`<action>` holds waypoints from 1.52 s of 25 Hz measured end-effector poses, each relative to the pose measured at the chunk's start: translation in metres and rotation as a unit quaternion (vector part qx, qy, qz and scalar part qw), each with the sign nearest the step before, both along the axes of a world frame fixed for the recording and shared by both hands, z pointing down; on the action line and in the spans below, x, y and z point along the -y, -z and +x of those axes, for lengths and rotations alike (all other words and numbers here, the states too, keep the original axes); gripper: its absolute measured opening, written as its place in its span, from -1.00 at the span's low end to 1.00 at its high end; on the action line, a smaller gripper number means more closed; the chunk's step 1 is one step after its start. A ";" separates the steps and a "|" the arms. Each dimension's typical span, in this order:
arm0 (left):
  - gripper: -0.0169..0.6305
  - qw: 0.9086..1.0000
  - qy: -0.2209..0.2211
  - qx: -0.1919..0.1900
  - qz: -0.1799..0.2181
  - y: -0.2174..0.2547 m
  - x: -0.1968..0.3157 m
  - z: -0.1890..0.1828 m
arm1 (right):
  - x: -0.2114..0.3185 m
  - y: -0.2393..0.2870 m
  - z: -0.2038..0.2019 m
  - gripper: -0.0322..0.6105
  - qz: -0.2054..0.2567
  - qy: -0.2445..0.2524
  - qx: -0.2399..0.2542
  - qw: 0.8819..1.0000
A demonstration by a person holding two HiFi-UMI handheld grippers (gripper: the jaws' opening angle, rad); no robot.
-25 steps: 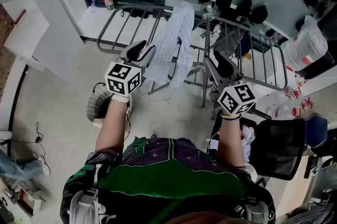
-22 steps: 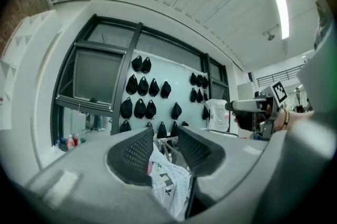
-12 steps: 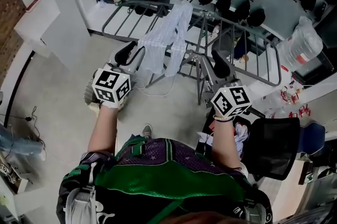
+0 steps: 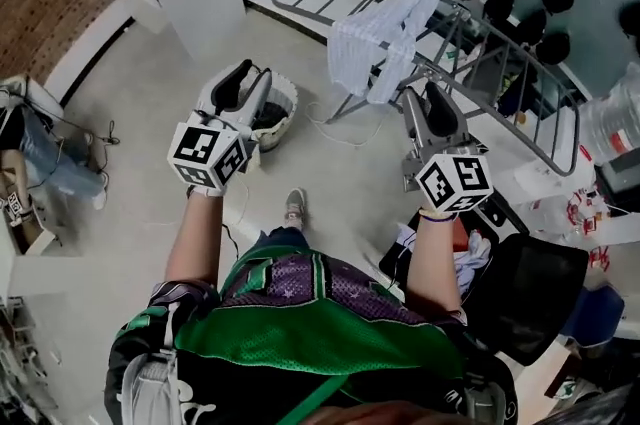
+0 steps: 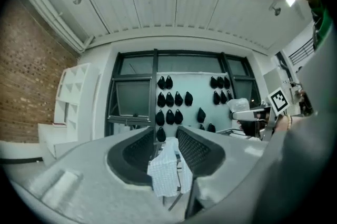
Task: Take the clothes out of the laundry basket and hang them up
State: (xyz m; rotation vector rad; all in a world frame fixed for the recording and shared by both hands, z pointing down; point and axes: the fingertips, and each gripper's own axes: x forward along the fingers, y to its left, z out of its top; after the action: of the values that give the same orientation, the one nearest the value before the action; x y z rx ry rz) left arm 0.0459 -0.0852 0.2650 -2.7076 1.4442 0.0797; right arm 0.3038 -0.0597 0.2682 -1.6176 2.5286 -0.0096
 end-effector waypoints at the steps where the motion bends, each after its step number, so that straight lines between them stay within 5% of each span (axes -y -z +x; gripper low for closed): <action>1: -0.46 1.000 0.016 0.003 -0.001 -0.001 -0.008 -0.015 | -0.002 -0.002 -0.013 -0.39 -0.001 0.010 -0.001 1.000; 8: -0.47 0.996 0.092 0.001 -0.003 -0.003 -0.050 -0.097 | -0.013 -0.005 -0.091 -0.39 0.002 0.071 -0.017 0.997; 23: -0.50 0.991 0.135 -0.010 -0.017 -0.018 -0.090 -0.287 | -0.023 -0.006 -0.296 -0.39 -0.004 0.118 -0.042 0.992; 38: -0.51 0.994 0.098 -0.011 -0.054 -0.090 -0.051 -0.341 | 0.018 -0.103 -0.384 -0.39 -0.069 0.135 -0.100 0.983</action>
State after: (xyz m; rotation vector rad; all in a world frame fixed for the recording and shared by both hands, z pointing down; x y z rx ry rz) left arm -0.2950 -0.0344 0.3551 -2.6356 1.7621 0.0222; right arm -0.0800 -0.0778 0.3708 -1.3678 2.9442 -0.0547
